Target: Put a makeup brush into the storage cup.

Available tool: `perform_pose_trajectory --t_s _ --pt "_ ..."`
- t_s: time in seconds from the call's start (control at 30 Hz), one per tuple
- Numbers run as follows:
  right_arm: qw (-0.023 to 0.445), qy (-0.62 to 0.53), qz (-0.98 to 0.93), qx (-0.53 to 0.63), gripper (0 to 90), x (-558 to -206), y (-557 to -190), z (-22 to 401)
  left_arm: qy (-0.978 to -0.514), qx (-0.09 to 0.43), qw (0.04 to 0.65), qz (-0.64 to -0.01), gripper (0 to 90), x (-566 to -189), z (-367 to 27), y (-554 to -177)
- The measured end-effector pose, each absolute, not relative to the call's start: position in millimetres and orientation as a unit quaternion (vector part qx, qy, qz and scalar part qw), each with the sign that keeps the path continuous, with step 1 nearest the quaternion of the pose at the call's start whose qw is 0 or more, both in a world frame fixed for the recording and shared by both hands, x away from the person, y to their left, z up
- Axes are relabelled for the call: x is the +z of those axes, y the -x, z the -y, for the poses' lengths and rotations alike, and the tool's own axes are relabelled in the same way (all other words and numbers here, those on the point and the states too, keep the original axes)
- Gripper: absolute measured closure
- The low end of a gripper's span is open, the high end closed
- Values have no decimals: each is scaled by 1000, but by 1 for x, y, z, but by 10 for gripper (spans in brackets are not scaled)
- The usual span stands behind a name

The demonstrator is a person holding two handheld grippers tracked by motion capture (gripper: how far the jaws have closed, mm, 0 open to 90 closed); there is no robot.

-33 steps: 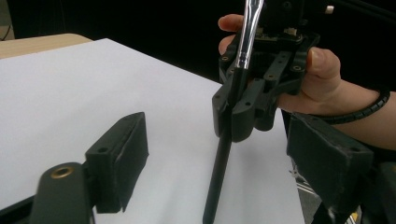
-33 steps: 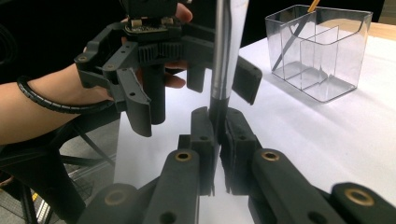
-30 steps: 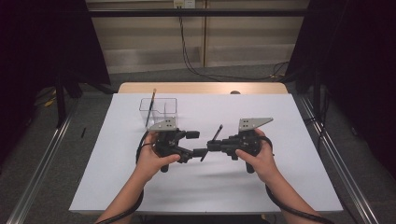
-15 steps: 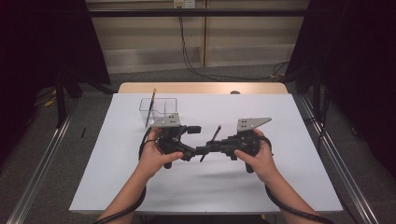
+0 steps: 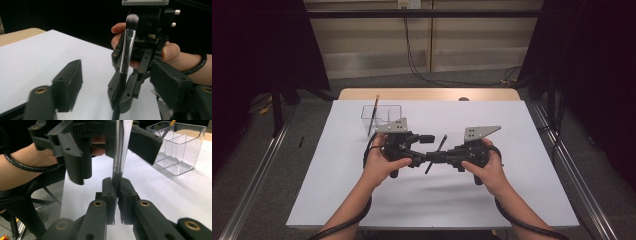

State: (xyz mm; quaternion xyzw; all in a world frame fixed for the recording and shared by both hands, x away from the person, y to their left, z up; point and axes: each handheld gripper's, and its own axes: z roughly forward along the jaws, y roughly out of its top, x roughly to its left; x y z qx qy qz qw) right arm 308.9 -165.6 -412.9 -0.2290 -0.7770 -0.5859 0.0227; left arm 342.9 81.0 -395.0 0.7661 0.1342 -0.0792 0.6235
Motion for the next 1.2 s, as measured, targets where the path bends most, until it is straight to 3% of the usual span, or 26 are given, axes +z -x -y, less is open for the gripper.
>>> perform_pose_trajectory --t_s 0.07,0.4,1.2 --pt "22 229 778 -585 843 -413 -309 165 -766 -75 626 -121 433 -395 -81 -343" --pt "20 227 780 -583 843 -414 -309 164 -773 -92 615 -124 607 -395 -78 -341" --pt "19 224 785 -577 842 -414 -308 163 -772 -86 618 -122 817 -392 -79 -340"
